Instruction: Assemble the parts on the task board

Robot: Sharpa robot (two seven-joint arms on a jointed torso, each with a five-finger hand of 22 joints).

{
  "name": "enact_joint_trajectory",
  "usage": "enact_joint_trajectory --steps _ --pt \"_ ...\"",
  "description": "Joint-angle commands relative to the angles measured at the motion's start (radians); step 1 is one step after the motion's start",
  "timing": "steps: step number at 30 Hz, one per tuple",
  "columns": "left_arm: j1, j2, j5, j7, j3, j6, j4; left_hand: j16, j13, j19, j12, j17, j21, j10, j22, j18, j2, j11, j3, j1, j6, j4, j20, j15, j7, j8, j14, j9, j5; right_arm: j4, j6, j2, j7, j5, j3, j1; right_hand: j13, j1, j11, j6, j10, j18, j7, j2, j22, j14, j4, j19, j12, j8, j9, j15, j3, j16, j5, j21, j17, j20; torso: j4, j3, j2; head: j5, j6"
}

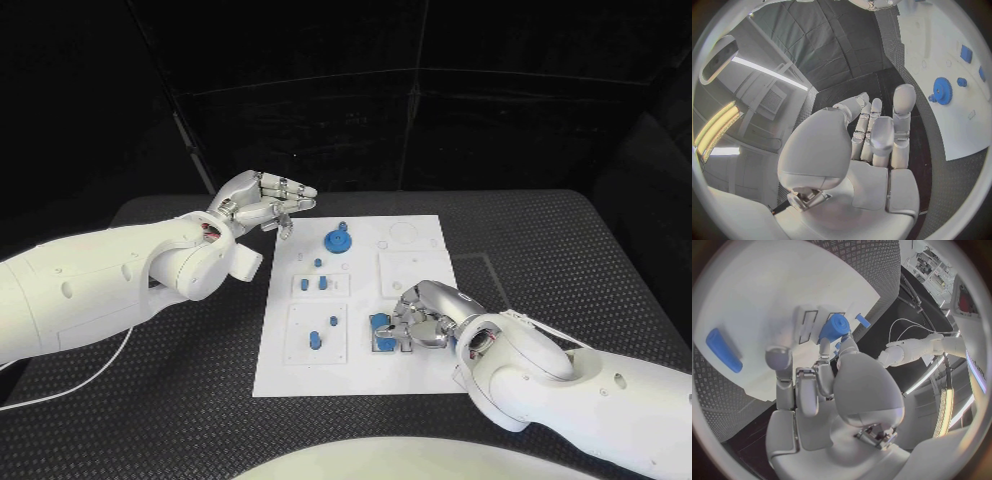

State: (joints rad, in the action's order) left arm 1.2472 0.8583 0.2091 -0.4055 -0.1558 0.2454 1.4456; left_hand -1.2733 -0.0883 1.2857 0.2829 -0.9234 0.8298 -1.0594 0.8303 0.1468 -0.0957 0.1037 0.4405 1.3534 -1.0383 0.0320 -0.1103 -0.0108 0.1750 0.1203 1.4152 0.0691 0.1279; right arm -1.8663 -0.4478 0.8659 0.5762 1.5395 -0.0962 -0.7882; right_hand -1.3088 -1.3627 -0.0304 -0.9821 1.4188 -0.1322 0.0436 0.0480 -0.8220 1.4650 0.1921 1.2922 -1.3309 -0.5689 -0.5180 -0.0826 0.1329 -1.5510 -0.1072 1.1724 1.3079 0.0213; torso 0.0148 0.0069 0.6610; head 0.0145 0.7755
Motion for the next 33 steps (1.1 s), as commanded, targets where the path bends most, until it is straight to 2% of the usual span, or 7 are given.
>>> enact_joint_trajectory --steps 1,7,12,17,23,27,33 --pt "0.001 -0.002 -0.004 -0.001 0.001 -0.006 0.0 0.0 0.001 -0.005 0.003 0.0 -0.006 0.006 -0.001 0.016 0.003 -0.002 -0.002 -0.01 0.007 0.001 0.0 -0.001 -0.002 0.001 -0.006 -0.001 -0.004 0.01 0.039 0.004 0.015 0.051 0.003 0.002 -0.004 -0.027 -0.003 -0.003 0.008 0.005 -0.007 -0.009 -0.006 0.099 -0.013 0.007 -0.006 -0.007 -0.004 -0.009 -0.002 -0.006 -0.001 0.006 0.235 0.0 0.0014 0.0003 0.0 0.001 0.002" --pt "0.001 -0.002 -0.004 -0.002 0.001 -0.006 -0.001 0.0 0.001 -0.005 0.003 0.0 -0.006 0.006 -0.001 0.016 0.003 -0.002 -0.002 -0.01 0.007 0.001 0.0 -0.001 -0.002 0.001 -0.006 -0.001 -0.004 0.012 0.037 0.007 0.014 0.077 0.003 0.002 -0.015 -0.047 -0.006 -0.005 0.015 0.007 -0.011 -0.019 -0.016 0.1 -0.024 0.011 -0.016 -0.013 -0.009 -0.012 -0.006 -0.008 0.015 0.012 0.239 -0.003 0.0008 0.0009 -0.001 -0.001 0.003" --pt "0.001 -0.003 -0.004 -0.002 0.001 -0.007 -0.002 0.0 0.001 -0.005 0.003 0.0 -0.006 0.006 -0.001 0.016 0.003 -0.002 -0.002 -0.01 0.007 0.001 0.0 -0.001 -0.002 0.001 -0.006 -0.001 -0.004 0.01 0.03 0.008 0.004 0.059 0.003 0.002 -0.018 -0.032 -0.005 -0.005 0.017 0.008 -0.009 -0.02 -0.02 0.101 -0.014 0.012 -0.018 -0.014 -0.011 -0.012 0.001 -0.009 0.019 0.014 0.242 -0.003 -0.0004 0.0009 0.0 -0.001 0.002" --pt "0.001 -0.004 -0.004 -0.001 0.001 -0.008 -0.003 0.0 0.001 -0.005 0.003 0.0 -0.006 0.006 -0.001 0.016 0.003 -0.002 -0.002 -0.01 0.007 0.001 0.0 -0.001 -0.002 0.001 -0.006 -0.001 -0.004 0.005 -0.009 0.008 -0.038 0.021 0.003 0.002 -0.03 0.016 -0.006 -0.005 0.025 0.011 -0.011 -0.025 -0.04 0.104 0.026 0.021 -0.029 -0.018 -0.015 -0.012 0.026 -0.016 -0.024 0.026 0.255 -0.004 0.0013 0.0007 0.0 0.001 0.001" --pt "0.001 -0.004 -0.004 -0.002 0.001 -0.009 -0.003 0.0 0.001 -0.005 0.003 0.0 -0.006 0.006 -0.001 0.016 0.003 -0.002 -0.002 -0.01 0.007 0.001 0.0 -0.001 -0.002 0.001 -0.006 -0.001 -0.004 -0.003 -0.058 0.012 -0.091 -0.021 0.003 0.002 -0.039 0.023 -0.008 -0.008 0.031 0.013 -0.013 -0.029 -0.052 0.106 0.035 0.025 -0.037 -0.02 -0.016 -0.014 0.032 -0.019 -0.026 0.033 0.262 -0.005 0.0005 0.0006 0.0 -0.001 0.001" --pt "0.001 -0.004 -0.004 -0.001 0.0 -0.009 -0.004 0.0 0.001 -0.005 0.003 0.0 -0.006 0.006 -0.001 0.016 0.003 -0.002 -0.002 -0.01 0.007 0.001 0.0 -0.001 -0.002 0.001 -0.006 -0.001 -0.004 -0.008 -0.068 0.019 -0.108 -0.036 0.003 0.002 -0.041 0.024 -0.008 -0.008 0.032 0.013 -0.013 -0.03 -0.056 0.106 0.036 0.027 -0.039 -0.02 -0.016 -0.014 0.034 -0.02 -0.026 0.035 0.263 -0.005 0.0002 0.0005 -0.001 -0.001 0.001" --pt "0.001 -0.004 -0.004 -0.001 0.0 -0.009 -0.004 0.0 0.001 -0.005 0.004 0.0 -0.007 0.006 -0.001 0.016 0.003 -0.002 -0.001 -0.01 0.007 0.001 0.0 -0.001 -0.002 0.001 -0.006 -0.001 -0.004 -0.017 -0.054 0.034 -0.124 -0.052 0.003 0.002 -0.042 0.021 -0.009 -0.008 0.033 0.013 -0.014 -0.031 -0.056 0.106 0.036 0.027 -0.039 -0.02 -0.016 -0.014 0.034 -0.02 -0.027 0.036 0.263 -0.006 0.0001 0.0006 -0.001 0.001 0.001"
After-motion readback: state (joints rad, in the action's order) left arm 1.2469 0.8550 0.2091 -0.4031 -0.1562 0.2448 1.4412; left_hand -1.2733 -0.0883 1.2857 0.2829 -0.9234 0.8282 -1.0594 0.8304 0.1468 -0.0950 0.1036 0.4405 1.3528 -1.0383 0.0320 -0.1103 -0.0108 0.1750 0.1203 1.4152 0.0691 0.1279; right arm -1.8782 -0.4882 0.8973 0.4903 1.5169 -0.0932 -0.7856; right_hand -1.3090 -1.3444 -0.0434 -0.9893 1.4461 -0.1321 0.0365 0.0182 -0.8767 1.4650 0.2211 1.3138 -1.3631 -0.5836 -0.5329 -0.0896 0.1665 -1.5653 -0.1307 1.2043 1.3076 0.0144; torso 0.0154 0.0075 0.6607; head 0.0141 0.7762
